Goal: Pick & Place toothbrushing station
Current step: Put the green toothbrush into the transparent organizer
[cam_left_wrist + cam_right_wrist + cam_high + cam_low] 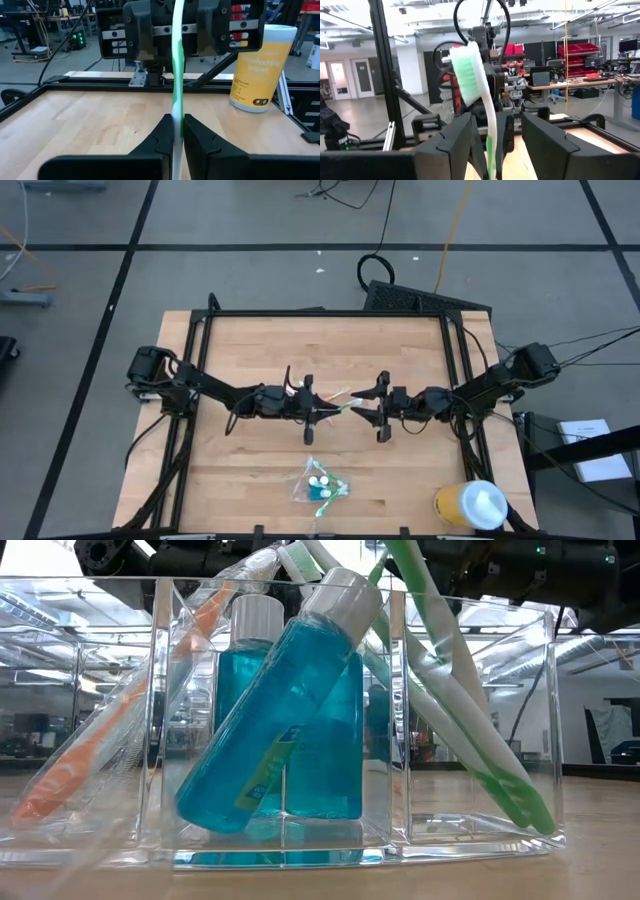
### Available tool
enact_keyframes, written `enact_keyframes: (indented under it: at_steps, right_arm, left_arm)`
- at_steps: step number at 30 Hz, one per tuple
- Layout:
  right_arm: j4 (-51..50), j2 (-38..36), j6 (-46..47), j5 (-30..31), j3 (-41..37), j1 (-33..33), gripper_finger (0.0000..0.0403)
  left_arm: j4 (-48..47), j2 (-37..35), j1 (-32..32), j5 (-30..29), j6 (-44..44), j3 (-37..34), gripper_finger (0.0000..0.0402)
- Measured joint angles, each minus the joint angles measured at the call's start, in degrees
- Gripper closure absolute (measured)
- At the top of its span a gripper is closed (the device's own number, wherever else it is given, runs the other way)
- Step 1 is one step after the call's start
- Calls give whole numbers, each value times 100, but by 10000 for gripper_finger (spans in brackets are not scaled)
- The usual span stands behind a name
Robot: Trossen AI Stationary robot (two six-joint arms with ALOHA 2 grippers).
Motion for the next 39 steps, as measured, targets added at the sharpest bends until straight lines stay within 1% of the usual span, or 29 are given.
enact_keyframes:
  at_steps: [2,9,12,28,31,35,39]
  right_arm:
    - [-6,0,13,5,23,0,243]
    - [-490,0,13,19,297,0,264]
    - [-483,2,2,15,297,0,276]
    - [-471,2,-248,32,297,7,385]
    - [-473,2,-302,30,297,7,392]
    - [-478,2,-303,28,297,7,387]
    - [-484,2,-296,10,297,11,390]
  left_arm:
    - [0,0,11,0,-3,1,379]
    - [-24,0,115,38,-94,0,379]
    - [-20,-2,116,48,-100,0,379]
    - [-153,-4,101,83,-112,0,379]
    - [-153,-7,101,83,-131,-2,379]
    - [-155,-7,101,81,-131,-2,379]
    - [-183,-7,90,74,-205,-2,352]
